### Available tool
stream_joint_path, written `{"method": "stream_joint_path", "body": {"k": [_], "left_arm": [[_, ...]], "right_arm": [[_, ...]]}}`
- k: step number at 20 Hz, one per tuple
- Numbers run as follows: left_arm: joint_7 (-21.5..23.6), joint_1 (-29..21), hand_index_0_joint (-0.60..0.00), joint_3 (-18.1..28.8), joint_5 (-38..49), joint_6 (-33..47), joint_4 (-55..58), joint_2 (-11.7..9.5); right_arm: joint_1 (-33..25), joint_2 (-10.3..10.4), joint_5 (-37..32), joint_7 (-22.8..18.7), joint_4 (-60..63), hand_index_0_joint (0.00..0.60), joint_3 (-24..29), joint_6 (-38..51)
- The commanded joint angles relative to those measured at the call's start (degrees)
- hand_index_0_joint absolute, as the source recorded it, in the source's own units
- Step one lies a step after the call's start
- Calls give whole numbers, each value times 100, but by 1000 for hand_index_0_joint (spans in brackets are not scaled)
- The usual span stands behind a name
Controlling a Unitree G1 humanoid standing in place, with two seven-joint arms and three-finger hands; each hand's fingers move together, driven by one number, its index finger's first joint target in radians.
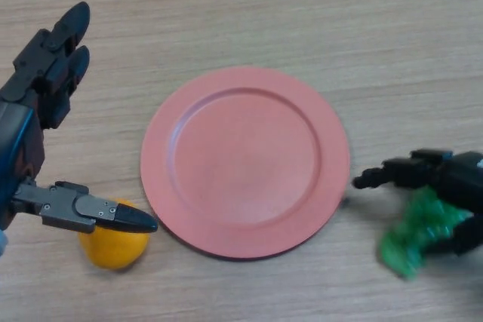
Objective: Pick up the green grapes and place it on the plate
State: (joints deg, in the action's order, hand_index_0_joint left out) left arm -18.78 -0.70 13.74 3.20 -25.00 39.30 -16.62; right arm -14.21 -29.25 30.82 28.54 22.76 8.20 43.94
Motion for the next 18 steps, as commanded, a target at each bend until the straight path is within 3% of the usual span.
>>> {"method": "stream_joint_path", "body": {"k": [1,4,6,9,12,14,16,17,18], "left_arm": [[13,-123,0,251,9,543,247,-166],[-18,-112,0,204,-28,421,303,-167],[-51,-145,0,177,-31,318,345,-173],[-95,-201,0,160,24,161,425,-180],[-71,-195,0,170,90,87,470,-159],[-23,-192,0,159,149,15,512,-143],[2,-233,0,132,170,-29,527,-163],[53,-236,0,109,177,-69,570,-147],[72,-235,0,95,178,-72,579,-141]], "right_arm": [[-302,-500,-36,-930,-45,600,551,379],[-230,-511,-390,-771,-110,600,534,207],[-174,-423,-915,-503,-372,600,572,-148],[-263,-310,-1491,-419,-1051,600,667,-909],[-319,-253,-1653,-336,-1773,600,691,-1470],[-443,-129,-1605,-438,-2269,600,571,-1608],[-475,77,-1721,-198,-2953,600,318,-1984],[-620,348,-1949,-143,-3418,600,56,-2391],[-565,477,-2101,2,-3708,600,-73,-2691]]}}
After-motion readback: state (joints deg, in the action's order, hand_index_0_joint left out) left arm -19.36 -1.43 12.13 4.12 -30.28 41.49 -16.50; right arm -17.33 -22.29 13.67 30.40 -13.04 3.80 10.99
